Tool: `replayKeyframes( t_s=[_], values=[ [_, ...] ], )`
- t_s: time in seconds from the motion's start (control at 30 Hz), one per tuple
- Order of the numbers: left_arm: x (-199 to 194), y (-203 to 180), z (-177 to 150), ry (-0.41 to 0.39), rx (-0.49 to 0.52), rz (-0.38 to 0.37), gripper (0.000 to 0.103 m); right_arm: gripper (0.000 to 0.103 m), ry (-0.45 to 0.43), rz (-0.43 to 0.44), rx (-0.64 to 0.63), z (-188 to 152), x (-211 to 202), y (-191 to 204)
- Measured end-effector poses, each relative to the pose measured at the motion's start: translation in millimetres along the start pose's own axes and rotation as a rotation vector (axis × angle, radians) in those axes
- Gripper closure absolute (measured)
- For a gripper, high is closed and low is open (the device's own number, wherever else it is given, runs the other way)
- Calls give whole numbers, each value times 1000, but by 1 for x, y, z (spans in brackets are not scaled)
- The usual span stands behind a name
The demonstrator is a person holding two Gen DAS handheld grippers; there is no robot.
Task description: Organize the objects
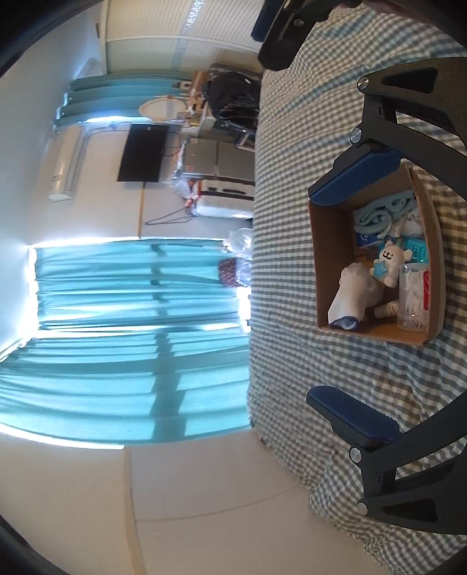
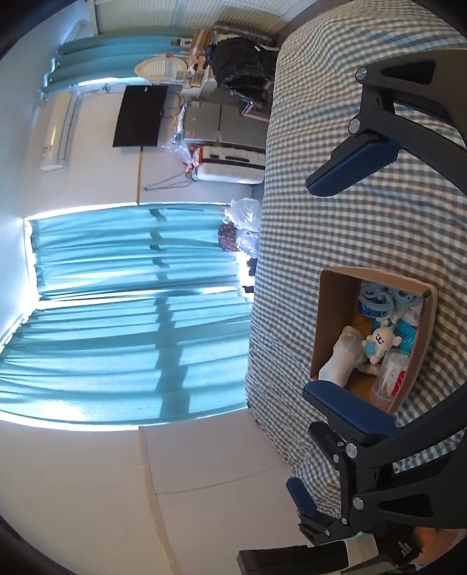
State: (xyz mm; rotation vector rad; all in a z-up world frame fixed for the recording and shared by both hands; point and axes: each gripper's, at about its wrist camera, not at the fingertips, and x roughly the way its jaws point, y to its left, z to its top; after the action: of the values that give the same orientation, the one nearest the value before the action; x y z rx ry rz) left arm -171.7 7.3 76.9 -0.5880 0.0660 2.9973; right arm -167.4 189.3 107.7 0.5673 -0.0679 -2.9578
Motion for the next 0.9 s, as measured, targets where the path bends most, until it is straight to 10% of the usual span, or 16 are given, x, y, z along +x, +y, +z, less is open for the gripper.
replayKeyframes(
  t_s=[0.43,0.9],
  values=[
    [-82,-5,-28,-87,-62,-21,0,0,-116,-79,2,-34,-80,-3],
    [-94,-9,-82,-72,-74,6,0,0,-45,-103,-18,-97,-58,6]
  ],
)
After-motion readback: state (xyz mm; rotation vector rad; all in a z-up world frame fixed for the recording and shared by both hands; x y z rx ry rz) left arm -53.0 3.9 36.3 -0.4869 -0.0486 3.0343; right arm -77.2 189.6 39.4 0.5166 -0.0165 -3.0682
